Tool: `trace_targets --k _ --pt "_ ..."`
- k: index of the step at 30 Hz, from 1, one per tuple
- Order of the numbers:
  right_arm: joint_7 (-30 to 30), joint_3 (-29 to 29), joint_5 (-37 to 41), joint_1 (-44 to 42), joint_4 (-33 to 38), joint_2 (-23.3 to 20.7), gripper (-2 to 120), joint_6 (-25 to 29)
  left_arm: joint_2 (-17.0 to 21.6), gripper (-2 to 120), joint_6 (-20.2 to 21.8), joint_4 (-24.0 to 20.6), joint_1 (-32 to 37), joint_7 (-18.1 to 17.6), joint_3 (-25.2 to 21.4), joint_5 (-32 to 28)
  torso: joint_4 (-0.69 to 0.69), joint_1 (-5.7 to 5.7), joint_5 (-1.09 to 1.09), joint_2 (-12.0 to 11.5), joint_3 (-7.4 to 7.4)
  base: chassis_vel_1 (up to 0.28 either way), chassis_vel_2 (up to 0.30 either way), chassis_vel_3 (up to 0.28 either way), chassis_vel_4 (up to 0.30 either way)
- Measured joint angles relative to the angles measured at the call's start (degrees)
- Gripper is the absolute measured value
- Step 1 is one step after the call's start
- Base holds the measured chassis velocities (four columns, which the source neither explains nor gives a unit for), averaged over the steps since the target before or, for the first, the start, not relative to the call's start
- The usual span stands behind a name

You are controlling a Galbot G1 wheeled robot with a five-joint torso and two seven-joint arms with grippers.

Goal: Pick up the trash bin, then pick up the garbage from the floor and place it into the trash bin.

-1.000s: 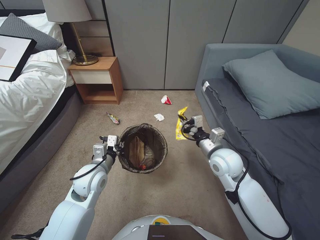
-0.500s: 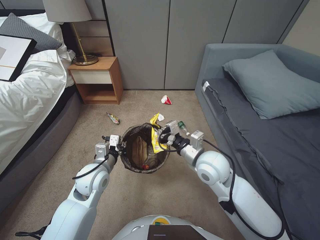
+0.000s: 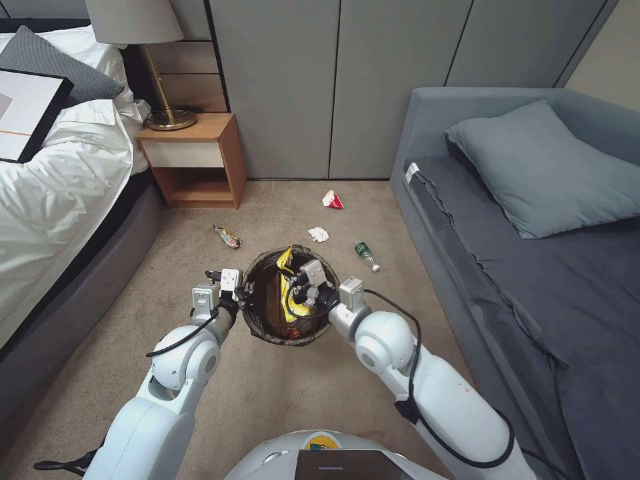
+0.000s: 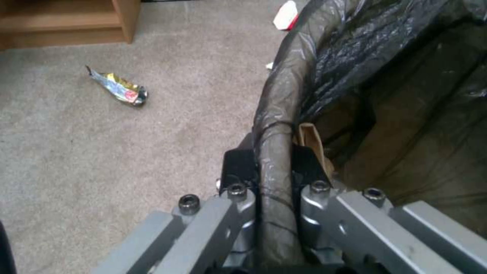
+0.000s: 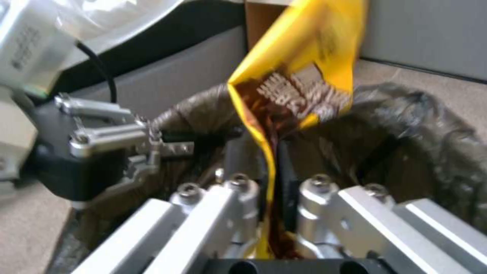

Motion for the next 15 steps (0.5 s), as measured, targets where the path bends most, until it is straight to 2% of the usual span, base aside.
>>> trace_targets --k 4,6,7,8,10,12,15 --pt "0.3 -0.5 -0.3 0.2 -0.7 0.2 17 0.1 0.0 5 0.0 0.1 -0.1 0.0 0.0 0.0 0.0 0.0 0.0 0.0 0.0 0.0 0.0 0.0 0.0" --pt "0.8 -0.8 -0.5 0.2 -1.4 0.6 28 0.2 0.0 5 0.0 0.1 -0.1 0.0 0.0 -0.1 0.0 0.0 0.0 0.0 0.0 0.0 0.0 0.0 0.0" --pt "0.8 -0.8 -0.5 0.2 -1.4 0.6 28 0.2 0.0 5 0.0 0.1 -0.1 0.0 0.0 -0.1 0.0 0.0 0.0 0.0 0.0 0.0 0.0 0.0 0.0" --pt "0.9 -0.9 -0.6 0.2 -1.7 0.9 35 0.3 -0.1 5 0.0 0.2 -0.2 0.1 0.0 -0.1 0.0 0.0 0.0 0.0 0.0 0.0 0.0 0.0 0.0" --pt "1.0 -0.9 -0.6 0.3 -1.7 1.0 39 0.3 -0.1 5 0.0 0.3 -0.2 0.1 0.0 -0.1 0.0 0.0 0.0 0.0 0.0 0.0 0.0 0.0 0.0" --pt "1.1 -0.9 -0.6 0.3 -1.7 1.2 50 0.3 -0.1 5 0.0 0.4 -0.3 0.1 -0.1 -0.1 0.0 0.0 0.0 0.0 0.0 0.0 0.0 0.0 0.0" --pt "1.4 -0.9 -0.5 0.3 -1.5 1.1 60 0.3 -0.1 5 0.0 0.4 -0.4 0.1 -0.1 -0.1 0.0 0.0 0.01 0.0 0.0 0.0 0.0 0.0 0.0"
